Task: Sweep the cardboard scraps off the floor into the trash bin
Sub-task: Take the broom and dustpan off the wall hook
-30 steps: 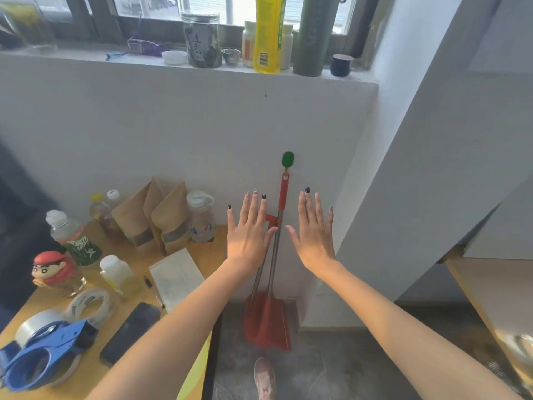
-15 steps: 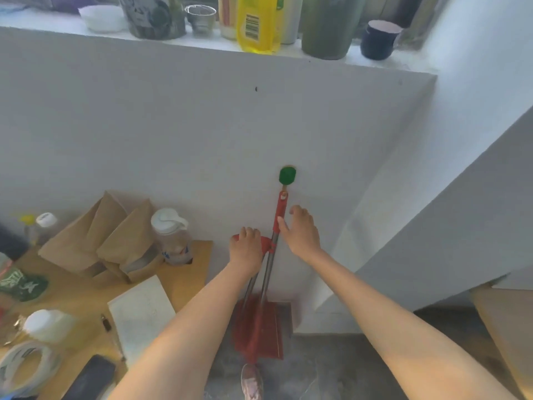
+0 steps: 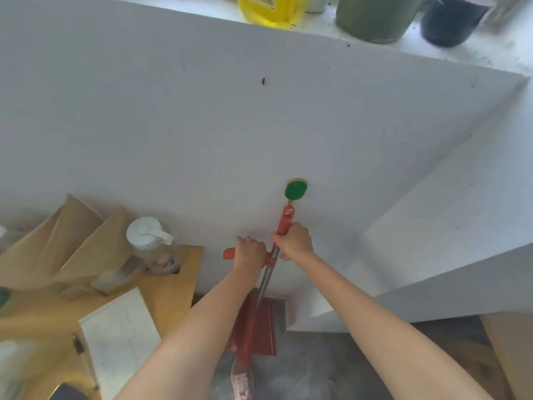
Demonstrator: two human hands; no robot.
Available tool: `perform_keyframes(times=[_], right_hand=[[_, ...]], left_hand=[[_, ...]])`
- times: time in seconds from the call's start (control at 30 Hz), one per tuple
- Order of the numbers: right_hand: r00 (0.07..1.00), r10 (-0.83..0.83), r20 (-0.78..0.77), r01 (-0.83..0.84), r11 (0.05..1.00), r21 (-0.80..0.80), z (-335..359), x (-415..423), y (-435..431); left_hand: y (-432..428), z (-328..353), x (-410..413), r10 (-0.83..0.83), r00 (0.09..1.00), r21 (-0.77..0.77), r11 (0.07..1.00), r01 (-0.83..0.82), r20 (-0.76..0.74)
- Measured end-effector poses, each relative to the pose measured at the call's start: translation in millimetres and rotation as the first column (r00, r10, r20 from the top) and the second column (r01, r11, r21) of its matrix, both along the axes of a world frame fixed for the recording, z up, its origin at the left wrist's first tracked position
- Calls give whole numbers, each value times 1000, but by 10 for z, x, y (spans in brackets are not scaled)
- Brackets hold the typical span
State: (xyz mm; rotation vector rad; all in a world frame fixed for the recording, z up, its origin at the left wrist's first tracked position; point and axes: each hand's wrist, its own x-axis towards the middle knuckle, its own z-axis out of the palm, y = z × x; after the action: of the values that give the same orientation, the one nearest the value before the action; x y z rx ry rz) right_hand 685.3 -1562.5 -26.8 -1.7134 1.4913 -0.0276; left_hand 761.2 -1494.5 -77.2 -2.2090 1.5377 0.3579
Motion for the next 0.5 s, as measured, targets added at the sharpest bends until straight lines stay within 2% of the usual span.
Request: perform_keyframes(times=[0.33,0.5], right_hand=[[996,57,61,-57,998,-14,112,-31,-69],[993,85,87,-79,995,-67,307,-180,226]], left_hand=[[14,193,-33,-37,999,15,999,37,-11],[301,429,-120,-88,996,-15,996,89,14]])
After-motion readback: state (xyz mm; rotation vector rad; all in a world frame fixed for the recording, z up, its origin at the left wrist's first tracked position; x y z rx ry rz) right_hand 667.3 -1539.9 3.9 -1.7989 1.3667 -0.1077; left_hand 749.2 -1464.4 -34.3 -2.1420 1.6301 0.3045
